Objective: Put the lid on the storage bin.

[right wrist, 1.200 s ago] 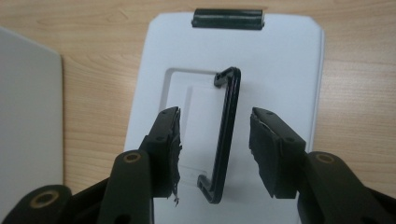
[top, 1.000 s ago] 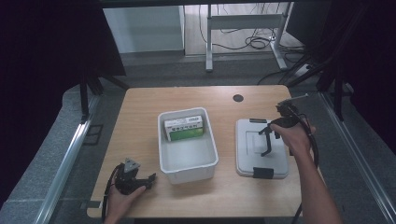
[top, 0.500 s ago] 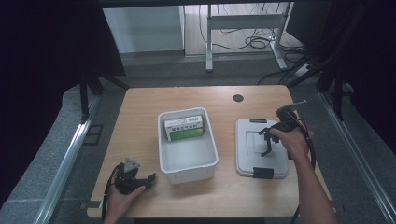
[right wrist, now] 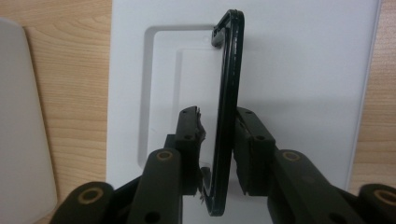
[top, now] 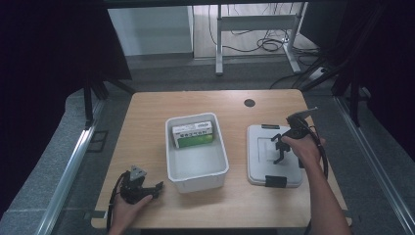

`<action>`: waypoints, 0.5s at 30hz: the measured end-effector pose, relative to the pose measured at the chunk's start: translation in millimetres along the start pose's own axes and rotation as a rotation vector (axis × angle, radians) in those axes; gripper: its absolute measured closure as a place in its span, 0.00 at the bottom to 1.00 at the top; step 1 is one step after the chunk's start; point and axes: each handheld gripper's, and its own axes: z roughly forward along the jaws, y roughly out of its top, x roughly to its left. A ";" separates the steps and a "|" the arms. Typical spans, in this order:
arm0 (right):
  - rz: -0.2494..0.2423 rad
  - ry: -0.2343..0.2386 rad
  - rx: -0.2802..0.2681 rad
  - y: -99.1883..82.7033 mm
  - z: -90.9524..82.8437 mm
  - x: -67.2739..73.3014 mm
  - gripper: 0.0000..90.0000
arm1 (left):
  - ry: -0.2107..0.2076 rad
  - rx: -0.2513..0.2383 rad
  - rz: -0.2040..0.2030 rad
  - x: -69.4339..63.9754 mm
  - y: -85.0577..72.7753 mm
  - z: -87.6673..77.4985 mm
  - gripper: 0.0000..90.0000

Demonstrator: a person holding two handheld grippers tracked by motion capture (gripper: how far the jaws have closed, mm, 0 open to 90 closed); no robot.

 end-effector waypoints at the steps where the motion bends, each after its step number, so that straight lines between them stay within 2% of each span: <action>1: 0.004 0.000 0.003 0.2 0.4 0.1 0.83 | 0.000 0.000 0.000 0.0 0.0 0.0 0.13; 9: 0.032 -0.003 0.022 0.8 5.2 0.3 0.92 | 0.000 0.000 0.000 0.0 0.0 0.0 0.13; 15: 0.109 0.031 0.019 -0.5 6.2 -2.2 0.94 | -0.001 0.000 0.000 0.0 0.0 0.0 0.13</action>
